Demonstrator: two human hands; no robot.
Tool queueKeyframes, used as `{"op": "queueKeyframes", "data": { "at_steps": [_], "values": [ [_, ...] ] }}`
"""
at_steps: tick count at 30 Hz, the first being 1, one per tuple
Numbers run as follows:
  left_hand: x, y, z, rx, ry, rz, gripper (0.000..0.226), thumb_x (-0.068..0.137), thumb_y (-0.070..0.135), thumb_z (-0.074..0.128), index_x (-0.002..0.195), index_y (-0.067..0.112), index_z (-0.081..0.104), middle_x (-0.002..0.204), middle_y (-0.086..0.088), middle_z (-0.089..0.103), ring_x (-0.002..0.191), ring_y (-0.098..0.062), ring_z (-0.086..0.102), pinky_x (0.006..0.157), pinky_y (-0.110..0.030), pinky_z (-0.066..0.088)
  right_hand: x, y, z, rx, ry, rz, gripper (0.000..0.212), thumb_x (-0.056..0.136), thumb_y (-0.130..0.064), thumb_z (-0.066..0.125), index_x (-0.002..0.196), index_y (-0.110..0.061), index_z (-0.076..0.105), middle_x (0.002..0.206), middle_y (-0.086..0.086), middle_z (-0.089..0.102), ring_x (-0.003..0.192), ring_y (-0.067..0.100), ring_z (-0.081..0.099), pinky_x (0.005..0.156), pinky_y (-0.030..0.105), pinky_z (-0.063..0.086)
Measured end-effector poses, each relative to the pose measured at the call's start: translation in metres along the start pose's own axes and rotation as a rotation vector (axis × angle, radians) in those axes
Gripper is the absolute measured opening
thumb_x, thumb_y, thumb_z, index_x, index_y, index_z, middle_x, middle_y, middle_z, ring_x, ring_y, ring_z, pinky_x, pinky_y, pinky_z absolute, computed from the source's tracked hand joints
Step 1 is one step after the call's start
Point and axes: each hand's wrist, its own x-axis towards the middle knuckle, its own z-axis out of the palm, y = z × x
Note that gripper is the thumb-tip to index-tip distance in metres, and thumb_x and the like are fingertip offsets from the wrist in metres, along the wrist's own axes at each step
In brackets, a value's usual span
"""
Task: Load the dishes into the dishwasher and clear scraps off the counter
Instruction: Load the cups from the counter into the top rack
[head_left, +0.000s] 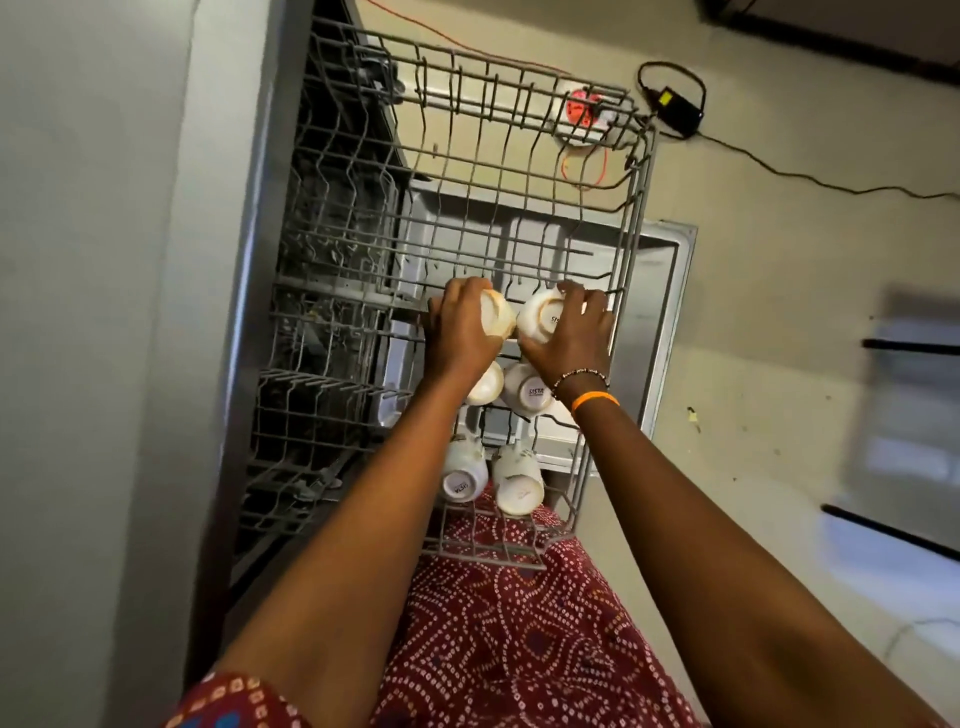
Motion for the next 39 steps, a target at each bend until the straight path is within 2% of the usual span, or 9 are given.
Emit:
{"op": "queueKeyframes", "data": {
  "at_steps": [11, 15, 22, 25, 30, 34, 36, 38, 39],
  "values": [
    [0.006, -0.006, -0.008, -0.102, -0.128, -0.001, 0.071, 0.079, -0.007, 0.059, 0.143, 0.009, 0.032, 0.144, -0.01, 0.035, 0.132, -0.025, 0.035, 0.107, -0.028, 0.029, 0.005, 0.002, 0.003, 0.109, -0.105, 0.012, 0.067, 0.076, -0.019, 0.073, 0.135, -0.01, 0.042, 0.137, 0.016, 0.037, 0.123, 0.036, 0.04, 0.102, 0.035, 0.036],
    [-0.006, -0.005, -0.015, -0.154, -0.108, -0.026, 0.071, 0.081, -0.007, 0.057, 0.144, 0.007, 0.029, 0.148, -0.01, 0.031, 0.135, -0.024, 0.031, 0.109, -0.027, 0.027, -0.002, -0.005, -0.006, 0.049, -0.053, -0.045, 0.052, 0.078, -0.014, 0.068, 0.127, -0.007, 0.051, 0.134, 0.017, 0.041, 0.122, 0.035, 0.04, 0.101, 0.032, 0.032],
    [-0.056, -0.01, -0.027, -0.463, 0.079, -0.165, 0.043, 0.083, -0.003, 0.056, 0.125, 0.008, 0.051, 0.128, -0.012, 0.05, 0.117, -0.027, 0.052, 0.099, -0.038, 0.044, -0.041, -0.028, -0.015, 0.159, -0.114, -0.247, 0.023, 0.08, 0.0, 0.061, 0.102, 0.004, 0.061, 0.109, 0.024, 0.051, 0.101, 0.034, 0.053, 0.083, 0.02, 0.036],
    [-0.09, -0.016, -0.028, -0.545, 0.158, -0.214, 0.04, 0.086, -0.002, 0.053, 0.125, 0.008, 0.05, 0.124, -0.011, 0.053, 0.111, -0.024, 0.054, 0.092, -0.028, 0.044, -0.064, -0.042, -0.011, 0.185, -0.184, -0.39, 0.017, 0.081, 0.002, 0.057, 0.096, 0.006, 0.063, 0.101, 0.025, 0.055, 0.095, 0.038, 0.057, 0.086, 0.04, 0.046],
    [-0.179, -0.018, -0.027, -0.697, 0.389, -0.343, 0.036, 0.087, -0.004, 0.054, 0.122, 0.002, 0.052, 0.119, -0.018, 0.057, 0.094, -0.015, 0.051, 0.079, -0.02, 0.041, -0.114, -0.052, -0.015, 0.151, -0.365, -0.65, 0.012, 0.082, 0.001, 0.057, 0.087, 0.01, 0.062, 0.091, 0.027, 0.063, 0.085, 0.04, 0.06, 0.078, 0.049, 0.048],
    [-0.264, -0.024, -0.023, -0.789, 0.642, -0.458, 0.032, 0.086, -0.007, 0.053, 0.118, -0.002, 0.055, 0.112, -0.02, 0.061, 0.093, -0.016, 0.052, 0.069, -0.008, 0.041, -0.164, -0.052, -0.024, 0.163, -0.526, -0.786, 0.012, 0.087, -0.004, 0.056, 0.079, -0.003, 0.065, 0.081, 0.016, 0.066, 0.075, 0.027, 0.062, 0.068, 0.035, 0.048],
    [-0.303, -0.031, -0.019, -0.819, 0.775, -0.536, 0.03, 0.087, -0.004, 0.054, 0.116, 0.0, 0.057, 0.11, -0.019, 0.063, 0.095, -0.02, 0.058, 0.076, -0.015, 0.043, -0.193, -0.055, -0.023, 0.132, -0.643, -0.872, 0.017, 0.086, 0.0, 0.052, 0.081, -0.008, 0.066, 0.08, 0.004, 0.063, 0.074, 0.02, 0.06, 0.065, 0.024, 0.046],
    [-0.336, -0.038, -0.019, -0.834, 0.896, -0.596, 0.028, 0.087, -0.002, 0.055, 0.115, 0.002, 0.058, 0.109, -0.017, 0.064, 0.099, -0.025, 0.06, 0.078, -0.019, 0.044, -0.224, -0.064, -0.02, 0.123, -0.725, -0.969, 0.017, 0.085, 0.003, 0.052, 0.087, -0.002, 0.067, 0.08, 0.008, 0.065, 0.075, 0.02, 0.06, 0.068, 0.026, 0.046],
    [-0.349, -0.04, -0.02, -0.838, 0.942, -0.616, 0.028, 0.087, -0.002, 0.055, 0.115, 0.002, 0.058, 0.109, -0.016, 0.064, 0.098, -0.023, 0.06, 0.074, -0.014, 0.044, -0.238, -0.069, -0.018, 0.14, -0.752, -1.001, 0.017, 0.085, 0.004, 0.052, 0.088, -0.002, 0.068, 0.081, 0.014, 0.067, 0.074, 0.023, 0.06, 0.071, 0.03, 0.048]
  ]
}}
